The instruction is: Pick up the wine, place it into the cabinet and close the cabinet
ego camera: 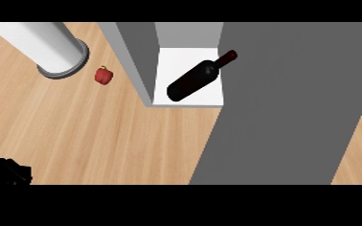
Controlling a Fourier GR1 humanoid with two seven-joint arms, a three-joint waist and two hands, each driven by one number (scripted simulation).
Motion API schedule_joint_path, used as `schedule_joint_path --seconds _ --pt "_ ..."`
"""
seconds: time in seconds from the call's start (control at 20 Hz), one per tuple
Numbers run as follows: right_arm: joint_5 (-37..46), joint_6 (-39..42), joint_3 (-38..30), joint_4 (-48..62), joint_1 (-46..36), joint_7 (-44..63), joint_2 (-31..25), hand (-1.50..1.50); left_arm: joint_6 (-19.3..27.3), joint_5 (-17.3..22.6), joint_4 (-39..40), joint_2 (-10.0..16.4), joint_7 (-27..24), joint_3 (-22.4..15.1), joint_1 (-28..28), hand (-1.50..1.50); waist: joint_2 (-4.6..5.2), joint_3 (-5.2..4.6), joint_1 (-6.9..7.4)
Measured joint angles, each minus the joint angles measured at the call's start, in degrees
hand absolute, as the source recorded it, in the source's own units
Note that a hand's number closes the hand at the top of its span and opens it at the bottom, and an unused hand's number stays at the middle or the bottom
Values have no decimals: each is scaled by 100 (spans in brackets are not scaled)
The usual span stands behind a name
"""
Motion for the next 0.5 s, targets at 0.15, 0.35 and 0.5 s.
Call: schedule_joint_path --seconds 0.15,0.35,0.5 --pt "488 -303 177 -92 -315 89 37 150 -226 98 98 120 -44 175 117 150 -6 -4 24" --pt "791 -677 443 -6 -764 115 -6 150 -437 159 162 190 -77 288 179 150 5 -10 76" --pt "826 -856 550 28 -958 134 -153 150 -589 194 211 228 -88 328 217 150 15 -18 129"
